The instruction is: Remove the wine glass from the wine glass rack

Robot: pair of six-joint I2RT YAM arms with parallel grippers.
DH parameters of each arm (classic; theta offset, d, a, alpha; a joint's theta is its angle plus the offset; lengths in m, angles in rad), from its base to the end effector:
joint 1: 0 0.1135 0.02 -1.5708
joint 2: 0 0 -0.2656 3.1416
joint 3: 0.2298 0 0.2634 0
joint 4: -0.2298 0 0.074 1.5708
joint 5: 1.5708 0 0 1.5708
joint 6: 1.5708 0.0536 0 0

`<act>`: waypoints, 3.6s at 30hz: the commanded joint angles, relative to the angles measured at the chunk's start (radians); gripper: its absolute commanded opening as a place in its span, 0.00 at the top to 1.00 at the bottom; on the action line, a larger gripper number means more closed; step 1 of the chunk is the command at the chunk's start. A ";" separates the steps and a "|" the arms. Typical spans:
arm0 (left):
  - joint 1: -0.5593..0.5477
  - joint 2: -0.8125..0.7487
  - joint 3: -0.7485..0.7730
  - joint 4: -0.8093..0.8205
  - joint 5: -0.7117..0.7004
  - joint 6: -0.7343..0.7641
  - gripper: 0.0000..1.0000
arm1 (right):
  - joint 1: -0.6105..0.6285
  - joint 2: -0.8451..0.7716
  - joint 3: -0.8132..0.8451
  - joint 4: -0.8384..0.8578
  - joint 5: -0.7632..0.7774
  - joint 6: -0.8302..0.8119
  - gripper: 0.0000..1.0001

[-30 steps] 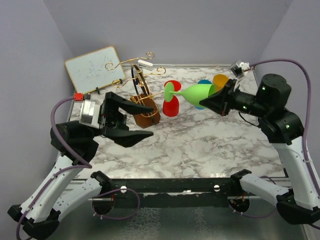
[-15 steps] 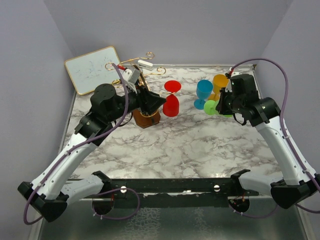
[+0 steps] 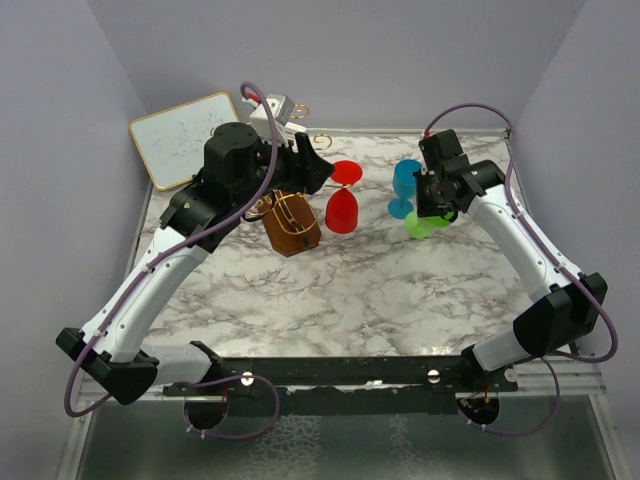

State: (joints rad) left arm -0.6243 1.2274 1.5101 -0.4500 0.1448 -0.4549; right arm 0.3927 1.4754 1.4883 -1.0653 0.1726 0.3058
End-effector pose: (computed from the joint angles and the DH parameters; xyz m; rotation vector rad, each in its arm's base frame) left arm 0.2270 -0.1731 0.4716 0.2656 1.8071 -0.9052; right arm 0.2929 0.1114 0.3311 -0.0533 2.5974 0.0245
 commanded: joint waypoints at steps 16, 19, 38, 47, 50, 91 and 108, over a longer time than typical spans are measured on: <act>0.115 0.294 0.297 -0.191 0.008 -0.149 0.37 | 0.000 0.127 0.069 0.067 0.033 -0.026 0.94; 0.128 0.294 0.282 -0.184 0.040 -0.164 0.36 | 0.000 0.132 0.073 0.075 0.027 -0.027 0.87; 0.135 0.278 0.170 -0.088 0.118 -0.215 0.37 | 0.001 -0.061 0.129 0.094 -0.005 -0.013 0.78; 0.151 0.296 0.096 0.016 0.154 -0.299 0.37 | 0.001 -0.314 -0.033 0.230 -0.109 -0.015 0.77; 0.152 0.326 0.110 0.023 0.159 -0.311 0.38 | 0.001 -0.356 -0.063 0.258 -0.132 -0.020 0.77; 0.152 0.429 0.114 0.080 0.167 -0.333 0.55 | 0.000 -0.413 -0.124 0.325 -0.133 -0.052 0.78; 0.153 0.461 0.121 0.097 0.200 -0.338 0.58 | 0.001 -0.413 -0.126 0.338 -0.150 -0.047 0.78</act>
State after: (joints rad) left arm -0.4767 1.6691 1.6100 -0.3748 0.3107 -0.7921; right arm 0.3927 1.0767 1.3708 -0.7616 0.0448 0.2642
